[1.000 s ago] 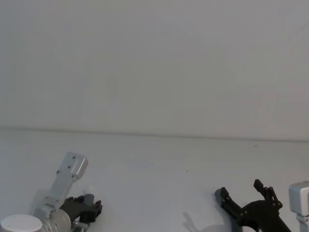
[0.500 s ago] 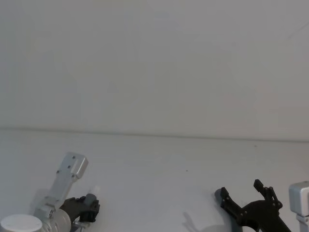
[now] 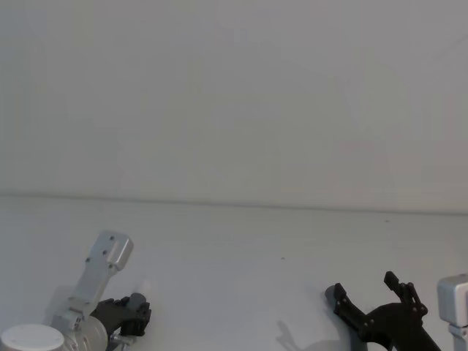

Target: Use both hands to pick up one end of the pipe from the table, align the ends, and insert them.

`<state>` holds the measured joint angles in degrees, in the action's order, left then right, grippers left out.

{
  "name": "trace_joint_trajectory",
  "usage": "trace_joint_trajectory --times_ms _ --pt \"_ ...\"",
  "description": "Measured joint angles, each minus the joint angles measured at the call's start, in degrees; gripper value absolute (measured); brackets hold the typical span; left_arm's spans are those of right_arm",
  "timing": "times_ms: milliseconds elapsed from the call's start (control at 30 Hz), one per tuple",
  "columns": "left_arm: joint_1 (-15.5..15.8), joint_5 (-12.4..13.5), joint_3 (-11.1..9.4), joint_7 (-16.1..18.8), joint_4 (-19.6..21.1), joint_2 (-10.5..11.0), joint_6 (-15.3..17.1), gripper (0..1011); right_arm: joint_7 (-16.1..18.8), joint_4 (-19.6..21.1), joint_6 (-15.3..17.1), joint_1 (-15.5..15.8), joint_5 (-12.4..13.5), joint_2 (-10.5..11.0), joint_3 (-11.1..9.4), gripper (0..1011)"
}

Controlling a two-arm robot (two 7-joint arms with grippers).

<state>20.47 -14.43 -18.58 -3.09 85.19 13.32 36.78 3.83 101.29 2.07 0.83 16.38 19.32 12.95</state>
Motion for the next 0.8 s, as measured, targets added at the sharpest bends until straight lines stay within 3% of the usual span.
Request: trace_joint_trajectory --times_ms 167,400,800 --pt "0.0 0.0 0.0 0.0 0.0 0.0 0.0 340 -0.1 0.4 1.2 -0.2 -0.6 0.0 0.3 1000" --pt "0.0 0.0 0.0 0.0 0.0 0.0 0.0 340 -1.3 1.5 5.4 -1.2 -2.5 0.2 1.3 1000" --pt "0.0 0.0 0.0 0.0 0.0 0.0 0.0 340 -4.8 1.8 17.5 -5.0 -6.6 -1.1 3.2 1000"
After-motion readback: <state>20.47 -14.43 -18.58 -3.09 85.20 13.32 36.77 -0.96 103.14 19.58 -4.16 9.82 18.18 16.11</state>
